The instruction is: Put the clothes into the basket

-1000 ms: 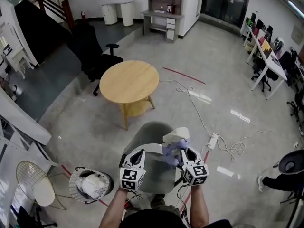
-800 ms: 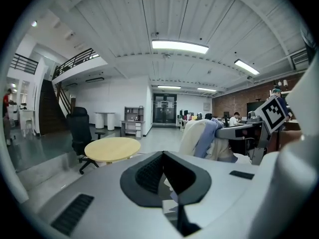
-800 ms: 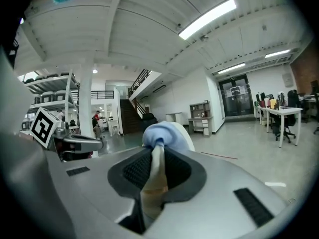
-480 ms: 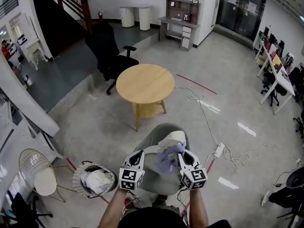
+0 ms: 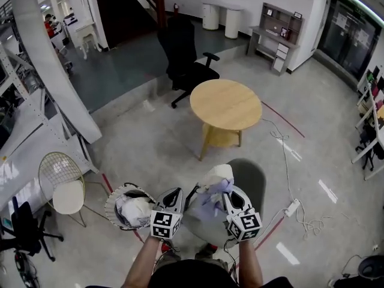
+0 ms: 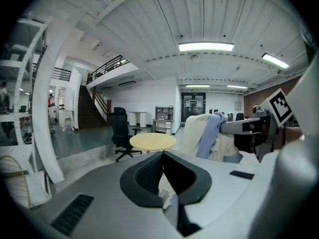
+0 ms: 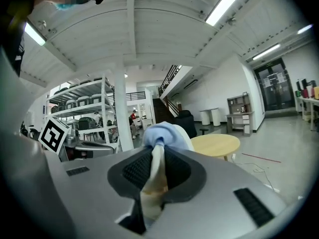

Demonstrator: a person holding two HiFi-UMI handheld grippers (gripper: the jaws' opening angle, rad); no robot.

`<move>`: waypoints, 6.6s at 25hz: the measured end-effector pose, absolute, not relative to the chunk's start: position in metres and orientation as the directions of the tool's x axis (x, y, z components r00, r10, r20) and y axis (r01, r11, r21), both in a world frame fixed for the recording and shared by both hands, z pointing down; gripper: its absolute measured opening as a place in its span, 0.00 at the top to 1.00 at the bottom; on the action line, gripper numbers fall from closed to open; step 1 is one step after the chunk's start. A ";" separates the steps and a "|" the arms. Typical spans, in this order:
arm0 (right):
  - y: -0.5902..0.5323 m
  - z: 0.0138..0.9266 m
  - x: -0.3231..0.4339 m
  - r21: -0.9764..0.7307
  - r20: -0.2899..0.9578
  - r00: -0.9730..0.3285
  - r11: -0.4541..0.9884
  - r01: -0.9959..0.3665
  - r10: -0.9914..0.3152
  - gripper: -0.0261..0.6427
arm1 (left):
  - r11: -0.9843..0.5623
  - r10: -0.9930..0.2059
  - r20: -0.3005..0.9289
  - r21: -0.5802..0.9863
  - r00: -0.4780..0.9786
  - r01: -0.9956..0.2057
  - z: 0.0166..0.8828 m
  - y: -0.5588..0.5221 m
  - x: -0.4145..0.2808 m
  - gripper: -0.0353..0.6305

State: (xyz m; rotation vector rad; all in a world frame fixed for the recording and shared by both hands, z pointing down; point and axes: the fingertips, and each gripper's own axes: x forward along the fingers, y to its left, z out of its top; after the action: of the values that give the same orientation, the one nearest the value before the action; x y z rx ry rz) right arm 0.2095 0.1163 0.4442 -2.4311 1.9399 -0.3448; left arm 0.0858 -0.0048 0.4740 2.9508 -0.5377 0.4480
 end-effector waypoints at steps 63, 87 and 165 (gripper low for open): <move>-0.226 0.777 -0.214 -0.276 0.602 -0.491 0.414 -0.868 -0.629 0.85 | -0.374 -0.651 0.642 0.195 0.406 -0.907 0.738 -0.205 -0.370 0.94; -0.217 0.916 -0.224 -0.283 0.733 -0.443 0.361 -0.889 -0.517 0.83 | -0.346 -0.573 0.719 0.224 0.394 -0.911 0.838 -0.196 -0.383 0.94; -0.082 0.472 -0.102 -0.067 0.150 -0.140 0.131 -0.989 -0.979 0.90 | -0.797 -0.580 0.275 0.005 0.767 -0.604 0.473 -0.129 -0.211 0.94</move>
State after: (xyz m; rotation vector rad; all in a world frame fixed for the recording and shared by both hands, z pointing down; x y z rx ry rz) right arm -0.1017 -0.0817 0.4720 -2.1041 2.4138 -0.2398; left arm -0.2108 -0.1294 0.4729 2.8651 -0.9618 0.4000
